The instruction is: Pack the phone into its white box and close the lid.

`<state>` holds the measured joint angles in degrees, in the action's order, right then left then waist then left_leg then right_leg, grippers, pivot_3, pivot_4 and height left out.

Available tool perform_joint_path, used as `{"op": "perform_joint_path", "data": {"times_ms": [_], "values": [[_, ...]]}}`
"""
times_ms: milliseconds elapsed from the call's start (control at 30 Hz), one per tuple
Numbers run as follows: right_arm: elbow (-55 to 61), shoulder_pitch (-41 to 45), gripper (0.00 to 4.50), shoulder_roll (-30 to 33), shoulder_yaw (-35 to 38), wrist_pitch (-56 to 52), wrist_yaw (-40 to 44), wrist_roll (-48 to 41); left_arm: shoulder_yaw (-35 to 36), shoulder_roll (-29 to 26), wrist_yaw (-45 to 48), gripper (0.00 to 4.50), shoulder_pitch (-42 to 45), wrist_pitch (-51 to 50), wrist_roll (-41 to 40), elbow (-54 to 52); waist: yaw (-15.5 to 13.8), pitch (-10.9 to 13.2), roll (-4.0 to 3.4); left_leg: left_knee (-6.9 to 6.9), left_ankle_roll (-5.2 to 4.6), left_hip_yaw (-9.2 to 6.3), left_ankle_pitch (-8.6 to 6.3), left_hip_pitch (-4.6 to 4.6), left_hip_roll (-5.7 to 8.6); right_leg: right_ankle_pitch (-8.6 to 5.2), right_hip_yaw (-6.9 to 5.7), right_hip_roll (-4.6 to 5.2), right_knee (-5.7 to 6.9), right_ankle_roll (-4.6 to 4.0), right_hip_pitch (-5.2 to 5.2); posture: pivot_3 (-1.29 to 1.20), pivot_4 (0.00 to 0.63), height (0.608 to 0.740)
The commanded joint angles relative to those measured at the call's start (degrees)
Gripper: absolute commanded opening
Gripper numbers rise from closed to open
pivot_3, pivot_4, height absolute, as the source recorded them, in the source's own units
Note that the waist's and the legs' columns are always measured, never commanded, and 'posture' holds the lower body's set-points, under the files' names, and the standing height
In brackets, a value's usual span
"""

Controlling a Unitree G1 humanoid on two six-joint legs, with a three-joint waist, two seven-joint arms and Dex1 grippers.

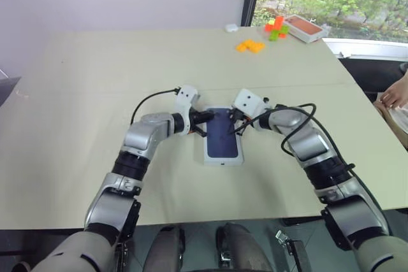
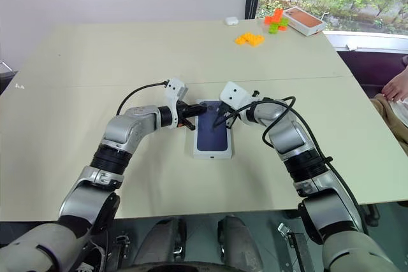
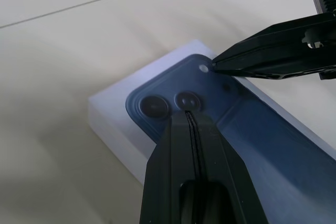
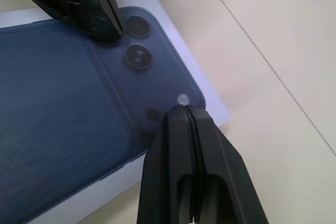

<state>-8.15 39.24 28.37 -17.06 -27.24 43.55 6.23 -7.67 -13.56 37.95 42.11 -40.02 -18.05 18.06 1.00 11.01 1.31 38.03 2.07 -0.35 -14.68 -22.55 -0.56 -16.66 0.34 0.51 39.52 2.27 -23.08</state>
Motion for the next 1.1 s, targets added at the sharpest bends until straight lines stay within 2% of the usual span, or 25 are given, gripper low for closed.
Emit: {"op": "perform_joint_path", "data": {"times_ms": [33, 233, 433, 567, 667, 767, 867, 1000, 1033, 1100], "values": [[4.82, -1.2, 0.02, 2.38, 1.14, -0.24, 4.91, -2.78, 1.04, -3.45, 1.63, 0.0, -3.06, -4.89, -1.13, -5.01, 0.14, 0.0, 0.0, -0.02, 0.0, 0.0, 0.0, 0.02, 0.0, 0.0, 0.0, -0.01, 0.0, 0.0, 0.0, 0.0, 0.15, 0.74], [15.0, -5.55, 0.02, 9.0, -0.35, -5.21, 18.04, -9.79, -0.58, -7.19, 6.8, 0.0, -7.4, -11.96, -4.98, -11.42, -0.04, 0.0, -0.01, -0.08, 0.0, -0.02, 0.0, 0.05, -0.02, -0.01, -0.01, -0.02, -0.07, 0.0, 0.05, 0.0, 0.15, 0.74], [20.09, -7.19, 0.02, 11.48, -0.58, -9.49, 23.09, -14.13, -1.32, -9.75, 11.97, 0.0, -8.58, -13.94, -7.95, -16.34, -0.18, 0.05, 0.04, -0.08, -0.03, -0.03, -0.02, 0.01, -0.01, -0.01, -0.01, 0.01, -0.18, 0.0, 0.06, 0.0, 0.15, 0.74], [18.58, -5.52, 0.02, 9.33, 1.57, -10.45, 20.57, -15.62, 3.55, -9.53, 10.8, 0.0, -7.84, -10.74, -8.89, -16.89, -0.18, 0.06, 0.05, -0.08, -0.03, -0.03, -0.02, 0.01, -0.02, -0.01, -0.01, 0.02, -0.18, 0.0, 0.06, 0.0, 0.15, 0.74], [14.71, -3.57, 0.02, 6.26, 4.14, -6.81, 14.77, -14.47, 7.09, -9.88, 8.75, 0.0, -7.97, -6.28, -8.37, -17.47, 0.02, 0.07, 0.05, -0.08, -0.03, -0.02, -0.02, 0.0, -0.04, -0.01, -0.01, 0.01, -0.18, -0.01, 0.03, 0.0, 0.15, 0.74], [9.37, -0.12, 0.0, 2.62, 8.9, -7.41, 9.35, -16.0, 11.53, -10.92, 9.4, 0.87, -8.86, -2.92, -10.29, -19.62, -0.02, 0.08, 0.04, -0.1, -0.02, -0.02, -0.01, -0.04, -0.06, -0.01, 0.0, 0.0, -0.17, -0.01, -0.03, 0.0, 0.15, 0.74], [7.92, 1.06, 0.9, 2.19, 12.44, -9.79, 10.13, -19.96, 14.67, -15.62, 11.33, 2.37, -10.64, -3.89, -11.86, -21.02, -0.17, 0.07, 0.04, -0.12, -0.02, -0.01, -0.02, -0.14, -0.05, -0.01, -0.01, 0.02, -0.19, -0.01, -0.12, 0.0, 0.15, 0.74], [6.64, 0.31, 2.81, 4.22, 13.12, -7.91, 11.51, -20.15, 18.42, -22.79, 14.48, 4.36, -13.33, -3.4, -13.16, -20.74, -0.15, 0.08, 0.03, -0.27, -0.07, 0.0, -0.05, -0.28, -0.05, -0.01, -0.01, 0.03, -0.37, -0.01, -0.25, 0.0, 0.15, 0.74], [6.24, 0.08, 3.38, 4.71, 13.07, -7.24, 11.77, -19.98, 19.06, -24.21, 15.18, 4.5, -13.82, -3.32, -13.3, -20.31, -0.15, 0.08, 0.03, -0.26, -0.07, 0.0, -0.05, -0.4, -0.05, -0.01, -0.02, 0.03, -0.37, -0.01, -0.35, 0.0, 0.15, 0.74], [5.58, -0.71, 4.42, 6.54, 12.95, -5.84, 13.31, -19.85, 20.81, -27.17, 16.83, 4.5, -15.4, -1.96, -13.22, -19.5, -0.2, 0.08, 0.03, -0.24, -0.07, -0.01, -0.05, -0.56, -0.05, -0.01, -0.02, 0.04, -0.37, -0.01, -0.5, 0.0, 0.15, 0.74]]}}
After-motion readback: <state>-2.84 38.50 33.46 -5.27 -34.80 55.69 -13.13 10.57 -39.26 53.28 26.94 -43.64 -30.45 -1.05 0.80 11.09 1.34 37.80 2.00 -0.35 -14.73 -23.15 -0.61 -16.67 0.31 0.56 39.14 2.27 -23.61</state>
